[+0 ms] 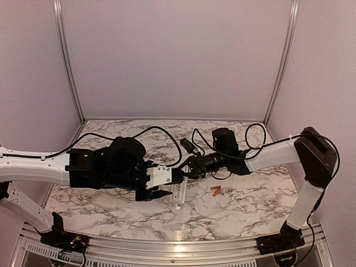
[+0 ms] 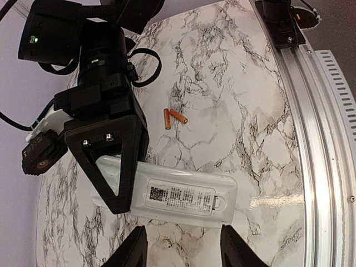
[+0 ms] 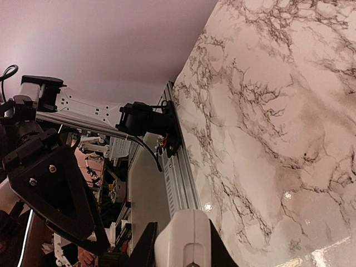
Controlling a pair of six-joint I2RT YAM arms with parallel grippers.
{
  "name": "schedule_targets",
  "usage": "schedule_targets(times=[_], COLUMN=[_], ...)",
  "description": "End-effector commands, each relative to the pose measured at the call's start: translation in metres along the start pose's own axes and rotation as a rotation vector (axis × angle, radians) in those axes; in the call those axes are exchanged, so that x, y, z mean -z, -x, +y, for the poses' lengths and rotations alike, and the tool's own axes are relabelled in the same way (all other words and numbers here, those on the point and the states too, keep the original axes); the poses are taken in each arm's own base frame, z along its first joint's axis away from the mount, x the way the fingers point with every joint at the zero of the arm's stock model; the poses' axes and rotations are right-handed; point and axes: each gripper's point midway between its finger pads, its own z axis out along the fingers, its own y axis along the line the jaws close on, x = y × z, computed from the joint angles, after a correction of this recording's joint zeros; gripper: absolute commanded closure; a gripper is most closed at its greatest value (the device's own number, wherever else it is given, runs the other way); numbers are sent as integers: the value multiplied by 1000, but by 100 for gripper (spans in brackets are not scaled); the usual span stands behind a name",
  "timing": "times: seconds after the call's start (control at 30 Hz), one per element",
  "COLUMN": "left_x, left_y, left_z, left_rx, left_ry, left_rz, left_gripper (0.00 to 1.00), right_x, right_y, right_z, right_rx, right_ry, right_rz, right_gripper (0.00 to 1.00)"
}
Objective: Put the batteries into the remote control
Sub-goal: Remove the battery cover from the remote control.
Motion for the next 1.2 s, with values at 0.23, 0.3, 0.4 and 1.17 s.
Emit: schedule_targets(times=[0.23, 0.3, 0.4, 1.17], left_x=[-23, -27, -32, -50], left_y=[-8, -10, -13, -19], left_z=[-7, -9, -10, -18], left_rx=[-75, -90, -111, -140], left_ry=[-8, -10, -3, -12], left_rz=[70, 88, 111, 152], left_gripper=[55, 55, 55, 53], right_x=[0, 0, -1, -2], right_y=[-3, -3, -3, -6], right_z=[-5, -5, -6, -6], right_rx=[-23, -32, -45, -88], right_ry=[44, 52, 58, 90], right_rz=[-7, -8, -8, 0], right_gripper=[100, 100, 100, 100])
